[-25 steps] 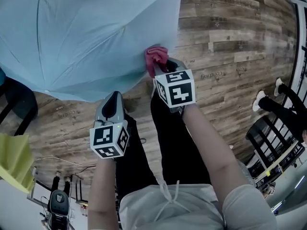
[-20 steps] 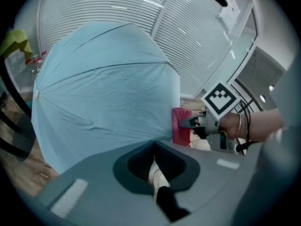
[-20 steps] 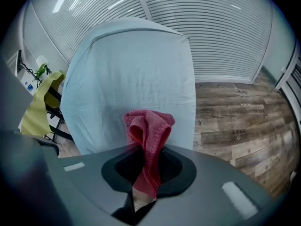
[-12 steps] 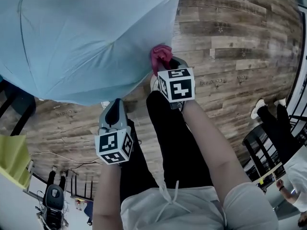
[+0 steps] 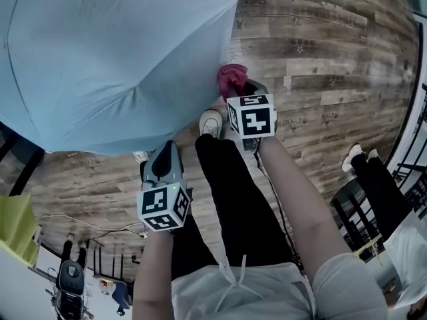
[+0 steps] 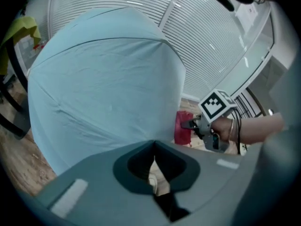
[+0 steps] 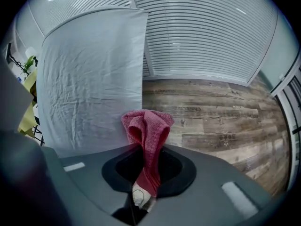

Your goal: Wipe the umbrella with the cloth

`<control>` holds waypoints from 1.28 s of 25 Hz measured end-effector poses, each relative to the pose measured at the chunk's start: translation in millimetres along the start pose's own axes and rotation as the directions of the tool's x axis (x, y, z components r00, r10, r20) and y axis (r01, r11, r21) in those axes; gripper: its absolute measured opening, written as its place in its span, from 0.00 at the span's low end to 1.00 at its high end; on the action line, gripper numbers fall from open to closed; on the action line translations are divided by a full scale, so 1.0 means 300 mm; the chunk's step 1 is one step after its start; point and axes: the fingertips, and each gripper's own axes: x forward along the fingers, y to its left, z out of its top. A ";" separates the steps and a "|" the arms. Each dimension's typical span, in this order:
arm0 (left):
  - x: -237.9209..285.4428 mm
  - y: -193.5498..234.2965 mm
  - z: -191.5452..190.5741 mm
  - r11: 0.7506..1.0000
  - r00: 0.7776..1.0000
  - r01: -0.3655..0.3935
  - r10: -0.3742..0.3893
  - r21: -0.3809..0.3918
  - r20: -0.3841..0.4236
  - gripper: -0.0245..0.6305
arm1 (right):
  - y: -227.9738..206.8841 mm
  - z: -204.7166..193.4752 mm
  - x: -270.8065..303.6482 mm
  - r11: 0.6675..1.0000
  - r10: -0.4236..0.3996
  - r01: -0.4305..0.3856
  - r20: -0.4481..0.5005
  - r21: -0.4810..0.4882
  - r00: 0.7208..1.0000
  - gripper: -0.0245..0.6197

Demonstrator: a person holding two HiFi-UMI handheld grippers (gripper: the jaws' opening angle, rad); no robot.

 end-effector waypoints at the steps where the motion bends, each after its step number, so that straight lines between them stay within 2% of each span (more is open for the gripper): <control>1: 0.002 -0.015 0.016 1.000 1.000 0.008 -0.008 0.008 0.005 0.05 | -0.016 0.000 -0.008 1.000 -0.009 0.009 -0.002 0.004 1.000 0.13; 5: -0.010 -0.047 0.080 0.999 0.999 0.028 -0.029 0.044 0.030 0.05 | -0.038 -0.004 -0.067 0.999 -0.029 0.029 0.003 0.028 1.000 0.13; 9: -0.072 -0.047 0.144 0.996 0.998 0.037 -0.041 0.076 0.057 0.05 | 0.017 -0.016 -0.180 0.999 -0.020 0.020 0.010 0.039 1.000 0.13; 13: -0.187 -0.037 0.245 0.989 0.992 0.047 -0.063 0.143 0.109 0.05 | 0.126 0.024 -0.350 0.999 0.007 -0.010 0.065 0.036 0.998 0.13; 19: -0.485 -0.015 0.421 0.979 0.975 0.053 -0.093 0.197 0.204 0.05 | 0.340 0.144 -0.693 1.000 0.014 -0.012 0.179 -0.014 0.984 0.13; 22: -0.659 0.012 0.534 0.976 0.954 0.061 -0.118 0.210 0.275 0.05 | 0.464 0.242 -0.882 1.000 0.017 -0.010 0.256 -0.028 0.966 0.13; 26: -0.932 0.052 0.665 0.981 0.919 0.073 -0.137 0.180 0.370 0.05 | 0.641 0.365 -1.146 0.998 0.017 0.003 0.359 -0.056 0.933 0.13; 32: -1.353 0.075 0.850 0.975 0.830 0.076 -0.178 0.209 0.529 0.05 | 0.865 0.520 -1.506 0.998 0.020 0.015 0.540 -0.061 0.842 0.13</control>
